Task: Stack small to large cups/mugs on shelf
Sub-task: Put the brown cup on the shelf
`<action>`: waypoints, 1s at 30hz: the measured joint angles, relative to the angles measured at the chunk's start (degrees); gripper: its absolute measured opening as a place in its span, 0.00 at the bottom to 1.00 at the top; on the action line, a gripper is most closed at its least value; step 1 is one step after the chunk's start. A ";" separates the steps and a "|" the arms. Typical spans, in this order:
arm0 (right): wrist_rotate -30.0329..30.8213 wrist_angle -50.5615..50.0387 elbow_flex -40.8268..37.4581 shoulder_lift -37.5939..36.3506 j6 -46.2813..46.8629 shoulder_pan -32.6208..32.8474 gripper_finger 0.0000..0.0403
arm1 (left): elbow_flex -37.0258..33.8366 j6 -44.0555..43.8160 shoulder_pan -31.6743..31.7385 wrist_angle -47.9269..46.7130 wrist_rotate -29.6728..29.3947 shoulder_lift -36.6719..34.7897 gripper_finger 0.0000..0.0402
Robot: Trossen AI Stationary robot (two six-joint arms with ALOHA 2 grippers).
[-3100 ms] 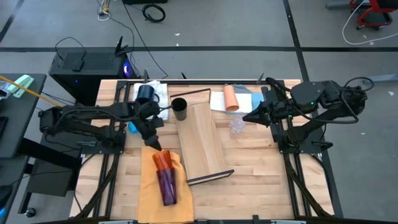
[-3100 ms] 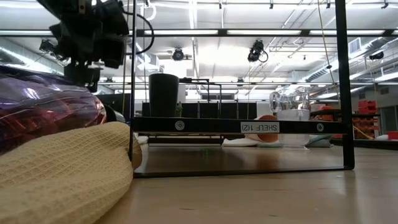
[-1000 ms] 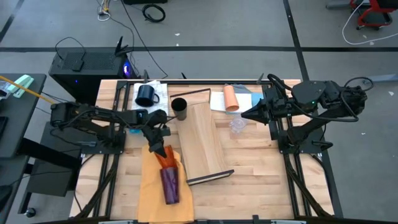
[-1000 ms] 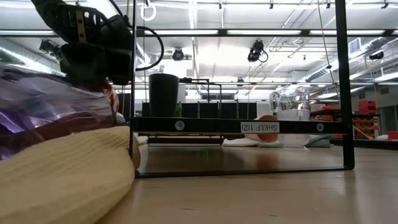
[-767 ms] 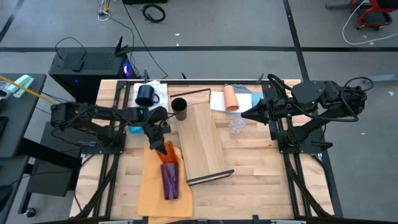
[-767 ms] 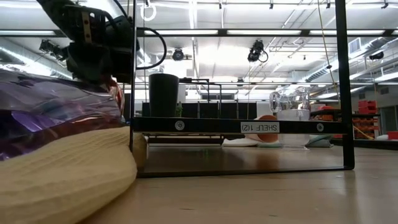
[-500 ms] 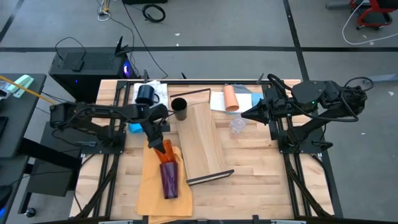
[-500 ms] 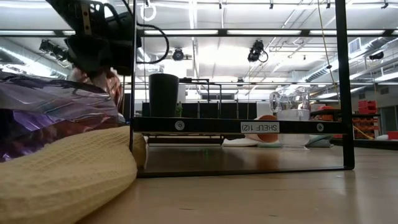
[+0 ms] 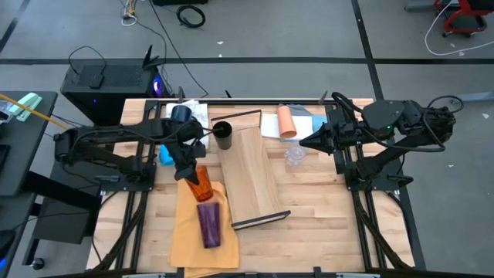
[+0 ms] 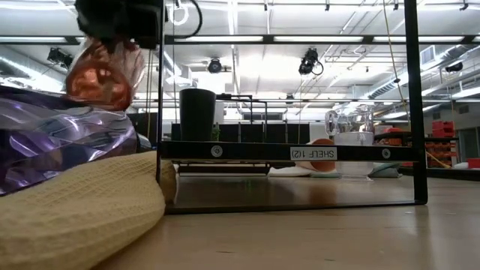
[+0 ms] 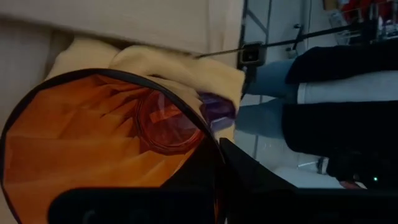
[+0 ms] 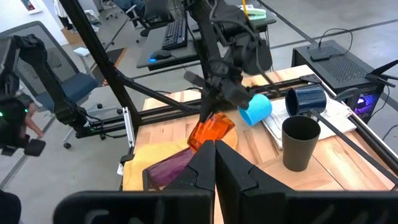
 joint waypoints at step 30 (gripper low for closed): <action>0.02 0.17 0.00 0.00 0.06 0.00 0.02 | 16.75 -6.26 -16.35 -0.01 -39.99 6.84 0.03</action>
